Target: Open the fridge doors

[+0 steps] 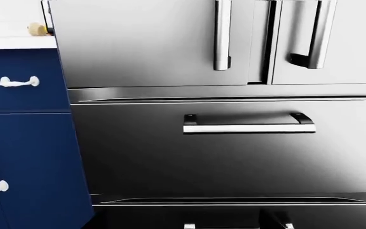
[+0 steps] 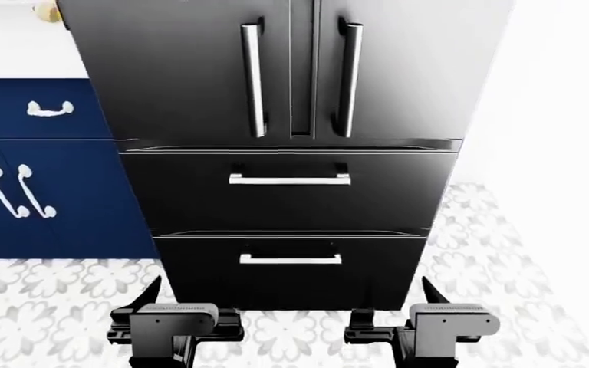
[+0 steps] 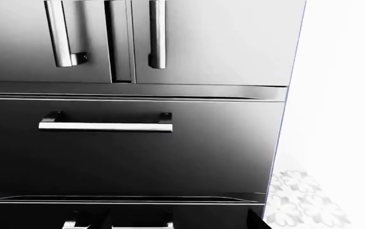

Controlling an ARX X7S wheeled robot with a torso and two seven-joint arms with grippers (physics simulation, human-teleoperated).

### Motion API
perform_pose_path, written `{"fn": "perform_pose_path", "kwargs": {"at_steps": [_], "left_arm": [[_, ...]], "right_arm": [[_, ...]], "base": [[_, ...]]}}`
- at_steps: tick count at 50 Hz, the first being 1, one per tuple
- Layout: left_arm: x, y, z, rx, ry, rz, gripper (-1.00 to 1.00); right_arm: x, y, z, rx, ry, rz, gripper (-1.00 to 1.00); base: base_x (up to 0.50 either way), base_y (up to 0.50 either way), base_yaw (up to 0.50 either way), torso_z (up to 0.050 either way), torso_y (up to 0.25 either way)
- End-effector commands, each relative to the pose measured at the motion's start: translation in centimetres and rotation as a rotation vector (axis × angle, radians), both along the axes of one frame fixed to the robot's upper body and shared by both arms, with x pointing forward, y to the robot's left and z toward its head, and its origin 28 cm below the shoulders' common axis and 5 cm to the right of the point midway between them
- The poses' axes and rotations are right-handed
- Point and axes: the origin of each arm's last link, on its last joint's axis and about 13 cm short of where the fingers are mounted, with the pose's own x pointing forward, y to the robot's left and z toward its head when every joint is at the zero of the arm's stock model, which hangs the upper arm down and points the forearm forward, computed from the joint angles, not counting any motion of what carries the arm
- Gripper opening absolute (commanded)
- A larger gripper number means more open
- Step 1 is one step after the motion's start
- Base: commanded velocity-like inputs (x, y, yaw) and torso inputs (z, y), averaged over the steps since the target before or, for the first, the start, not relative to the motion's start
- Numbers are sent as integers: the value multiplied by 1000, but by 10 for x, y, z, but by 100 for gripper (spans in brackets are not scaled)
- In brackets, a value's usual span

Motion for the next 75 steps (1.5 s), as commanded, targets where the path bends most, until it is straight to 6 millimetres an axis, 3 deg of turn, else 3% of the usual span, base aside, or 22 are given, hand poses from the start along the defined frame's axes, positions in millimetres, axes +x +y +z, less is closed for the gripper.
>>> {"fn": "perform_pose_path", "kwargs": {"at_steps": [1, 21, 51, 63, 75], "left_arm": [[0, 0, 0, 1, 0, -1, 100], [0, 0, 0, 11, -1, -6, 100], [-1, 0, 0, 27, 0, 0, 100], [-2, 0, 0, 14, -3, 8, 100], [-2, 0, 0, 21, -2, 12, 100]], "right_arm": [[0, 0, -1, 0, 1, -5, 100], [0, 0, 0, 0, 2, -6, 100], [-2, 0, 4, -32, -32, -29, 100], [1, 12, 88, -18, -84, 28, 100], [14, 19, 122, -49, -134, 100, 100]], "base": [[465, 0, 0, 0, 0], [455, 0, 0, 0, 0], [155, 0, 0, 0, 1], [0, 0, 0, 0, 0], [0, 0, 0, 0, 0]]}}
